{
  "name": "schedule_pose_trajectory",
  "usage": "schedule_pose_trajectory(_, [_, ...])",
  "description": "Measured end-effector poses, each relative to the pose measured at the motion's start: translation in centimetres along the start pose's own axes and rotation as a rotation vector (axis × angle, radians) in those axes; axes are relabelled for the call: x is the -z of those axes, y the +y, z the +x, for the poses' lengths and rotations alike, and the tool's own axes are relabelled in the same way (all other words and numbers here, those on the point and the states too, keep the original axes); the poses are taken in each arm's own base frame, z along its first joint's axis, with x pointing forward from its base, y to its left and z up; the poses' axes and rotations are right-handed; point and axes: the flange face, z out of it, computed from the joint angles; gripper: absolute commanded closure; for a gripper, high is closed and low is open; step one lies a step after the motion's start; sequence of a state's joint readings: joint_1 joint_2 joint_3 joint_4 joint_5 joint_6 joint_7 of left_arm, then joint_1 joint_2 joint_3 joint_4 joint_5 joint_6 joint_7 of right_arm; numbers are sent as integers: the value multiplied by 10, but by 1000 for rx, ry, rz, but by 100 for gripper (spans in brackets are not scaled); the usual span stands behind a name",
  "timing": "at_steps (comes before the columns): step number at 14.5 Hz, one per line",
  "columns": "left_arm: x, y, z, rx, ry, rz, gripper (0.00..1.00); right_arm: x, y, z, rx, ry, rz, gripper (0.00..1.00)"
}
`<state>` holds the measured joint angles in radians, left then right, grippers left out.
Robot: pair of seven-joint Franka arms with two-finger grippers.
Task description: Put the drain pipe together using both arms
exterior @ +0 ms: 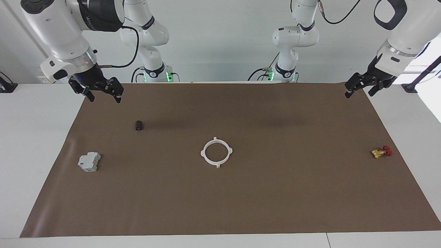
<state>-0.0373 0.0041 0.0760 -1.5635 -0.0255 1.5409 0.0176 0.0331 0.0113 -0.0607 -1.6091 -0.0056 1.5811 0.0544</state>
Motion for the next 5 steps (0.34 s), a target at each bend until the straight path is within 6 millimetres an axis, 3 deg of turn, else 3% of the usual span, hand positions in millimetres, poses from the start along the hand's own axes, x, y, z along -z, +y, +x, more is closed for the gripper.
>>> schedule_pose_trajectory(5, [0,0,2,1,-2,1,0,0,0,0,0,0,0,0])
